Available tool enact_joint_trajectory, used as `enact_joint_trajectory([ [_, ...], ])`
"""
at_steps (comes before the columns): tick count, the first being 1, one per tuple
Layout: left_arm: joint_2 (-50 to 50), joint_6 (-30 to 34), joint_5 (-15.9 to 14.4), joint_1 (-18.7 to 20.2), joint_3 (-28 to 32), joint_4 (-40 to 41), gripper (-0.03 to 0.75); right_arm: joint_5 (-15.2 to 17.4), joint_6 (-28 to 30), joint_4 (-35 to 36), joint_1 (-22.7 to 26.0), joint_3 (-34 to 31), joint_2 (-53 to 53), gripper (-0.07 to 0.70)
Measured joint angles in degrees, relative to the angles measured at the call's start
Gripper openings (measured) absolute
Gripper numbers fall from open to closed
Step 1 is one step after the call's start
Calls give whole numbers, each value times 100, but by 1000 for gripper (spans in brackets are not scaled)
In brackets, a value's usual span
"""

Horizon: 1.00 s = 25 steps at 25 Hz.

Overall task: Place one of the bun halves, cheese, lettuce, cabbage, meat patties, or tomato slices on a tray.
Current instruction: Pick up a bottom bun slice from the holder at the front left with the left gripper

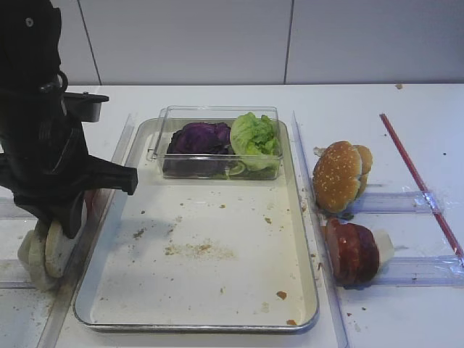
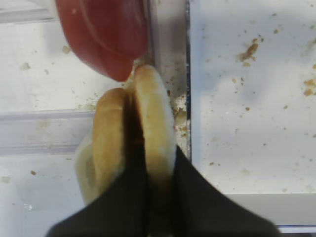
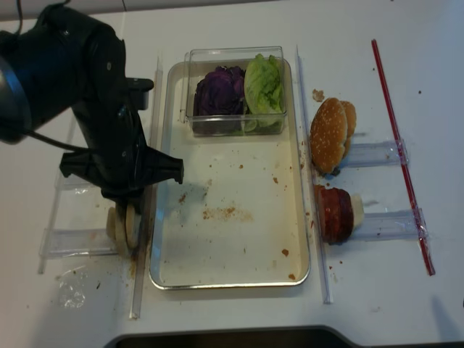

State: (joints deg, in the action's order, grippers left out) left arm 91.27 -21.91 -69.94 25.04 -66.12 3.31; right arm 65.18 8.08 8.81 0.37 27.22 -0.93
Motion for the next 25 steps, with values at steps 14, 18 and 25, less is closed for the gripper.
enact_joint_trajectory([
  [14,-233,-162,0,0,0,-70,44,0,0,0,0,0,0,691],
  [18,-319,-247,0,0,0,-81,42,0,0,0,-24,0,0,691],
  [25,-364,-295,-10,0,0,-116,41,0,0,0,-108,0,0,691],
])
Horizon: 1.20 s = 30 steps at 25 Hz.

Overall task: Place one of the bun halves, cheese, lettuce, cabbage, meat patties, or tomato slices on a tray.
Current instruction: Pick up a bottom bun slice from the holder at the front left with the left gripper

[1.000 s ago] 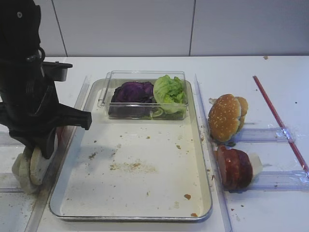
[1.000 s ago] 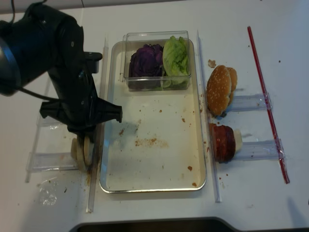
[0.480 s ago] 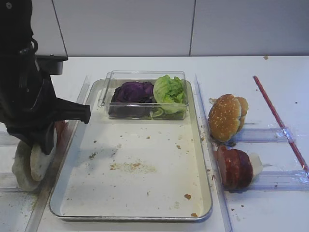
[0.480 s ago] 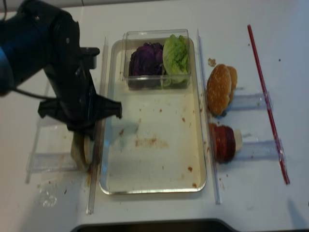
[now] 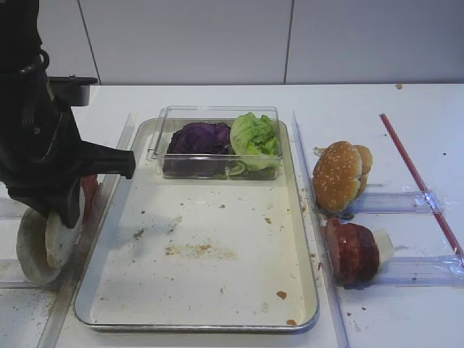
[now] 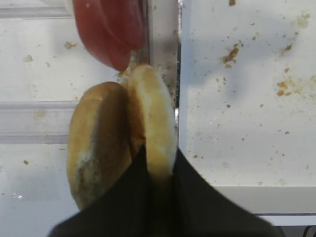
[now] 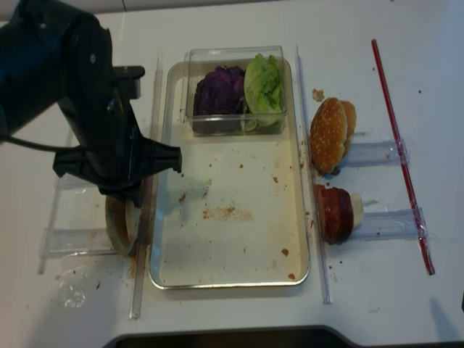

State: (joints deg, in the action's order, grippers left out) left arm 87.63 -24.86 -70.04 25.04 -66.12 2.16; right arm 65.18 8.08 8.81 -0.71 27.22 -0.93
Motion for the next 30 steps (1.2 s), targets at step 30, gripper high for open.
enact_joint_trajectory([
  [30,-185,107,-10,0,-469,-834,38,0,0,0,0,0,0,691],
])
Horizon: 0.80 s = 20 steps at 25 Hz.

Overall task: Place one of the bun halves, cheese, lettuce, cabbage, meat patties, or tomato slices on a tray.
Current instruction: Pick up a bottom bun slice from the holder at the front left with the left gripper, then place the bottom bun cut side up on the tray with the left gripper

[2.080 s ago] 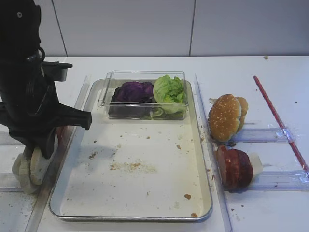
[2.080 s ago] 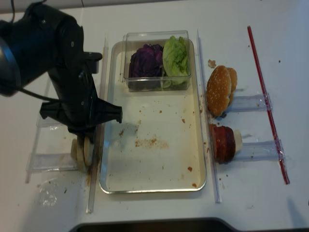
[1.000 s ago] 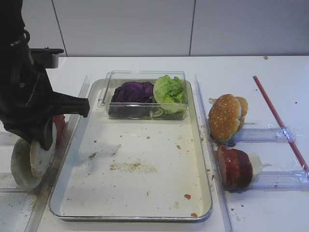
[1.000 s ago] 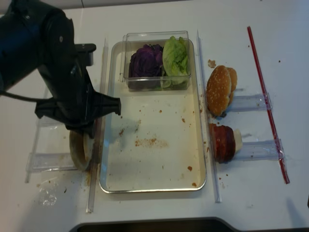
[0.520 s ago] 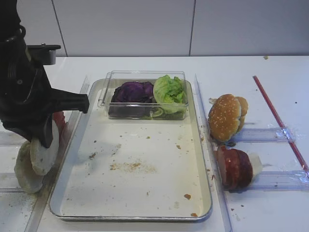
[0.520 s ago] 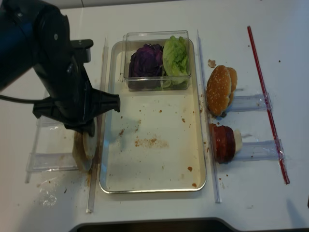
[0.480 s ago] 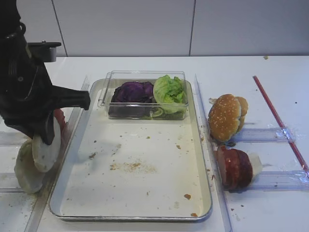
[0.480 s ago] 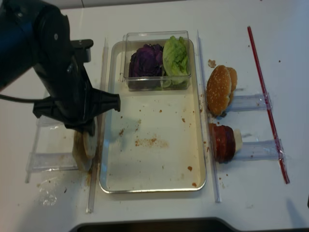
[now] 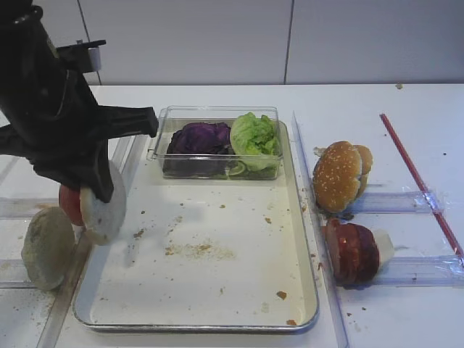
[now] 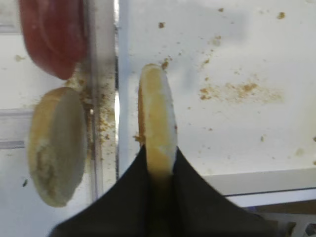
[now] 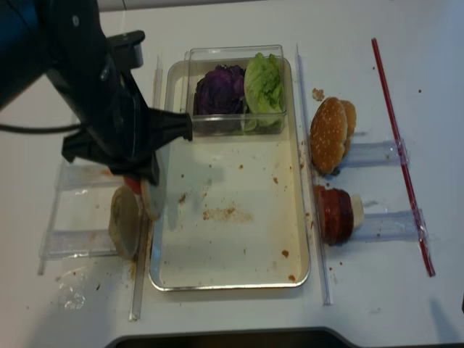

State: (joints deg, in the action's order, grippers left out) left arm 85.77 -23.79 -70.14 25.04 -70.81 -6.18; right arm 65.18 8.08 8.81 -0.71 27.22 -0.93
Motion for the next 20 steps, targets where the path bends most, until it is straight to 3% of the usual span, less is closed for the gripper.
enact_joint_trajectory([
  [9,0,1009,27,0,0,-1331,37,-11,0,0,0,0,0,691],
  [16,213,1721,246,0,-10,-1644,36,-11,0,0,0,0,0,691],
  [20,569,2443,578,0,0,-2159,36,-11,0,0,0,0,0,691],
])
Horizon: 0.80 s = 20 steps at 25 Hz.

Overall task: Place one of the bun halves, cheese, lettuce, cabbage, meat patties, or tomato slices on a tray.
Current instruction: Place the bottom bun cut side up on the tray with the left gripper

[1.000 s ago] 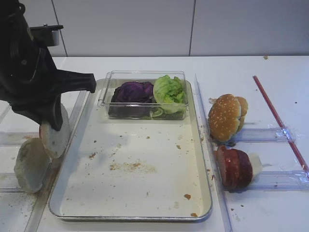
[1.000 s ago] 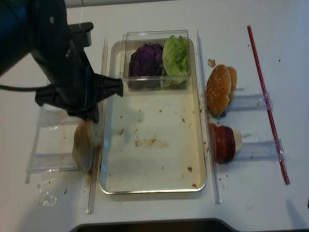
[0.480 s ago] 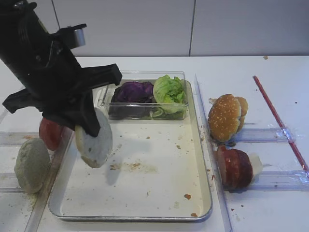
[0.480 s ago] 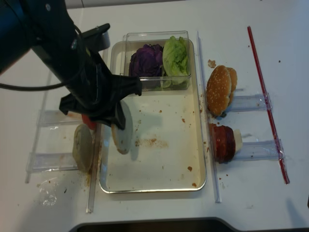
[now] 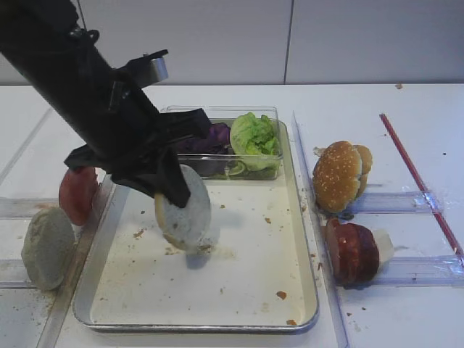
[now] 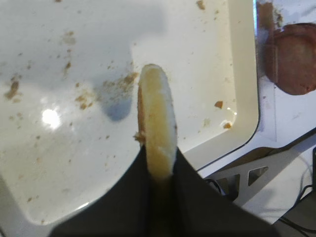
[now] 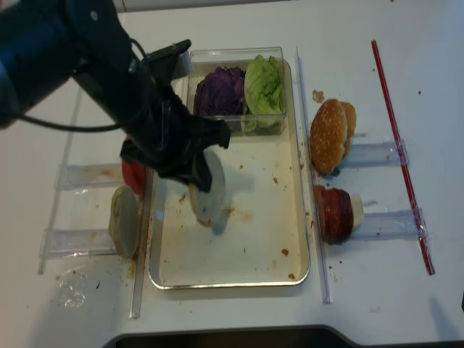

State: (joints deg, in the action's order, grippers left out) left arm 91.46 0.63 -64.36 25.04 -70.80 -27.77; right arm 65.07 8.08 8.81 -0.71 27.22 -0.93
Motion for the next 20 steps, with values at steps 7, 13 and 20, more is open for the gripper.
enact_joint_trajectory([
  [7,647,1125,165,0,0,-800,36,0,0,0,0,0,0,691],
  [13,1061,1391,198,0,0,-899,35,0,0,0,0,0,0,691],
  [20,1239,1446,175,-21,-24,-1051,35,0,0,0,0,0,0,691],
])
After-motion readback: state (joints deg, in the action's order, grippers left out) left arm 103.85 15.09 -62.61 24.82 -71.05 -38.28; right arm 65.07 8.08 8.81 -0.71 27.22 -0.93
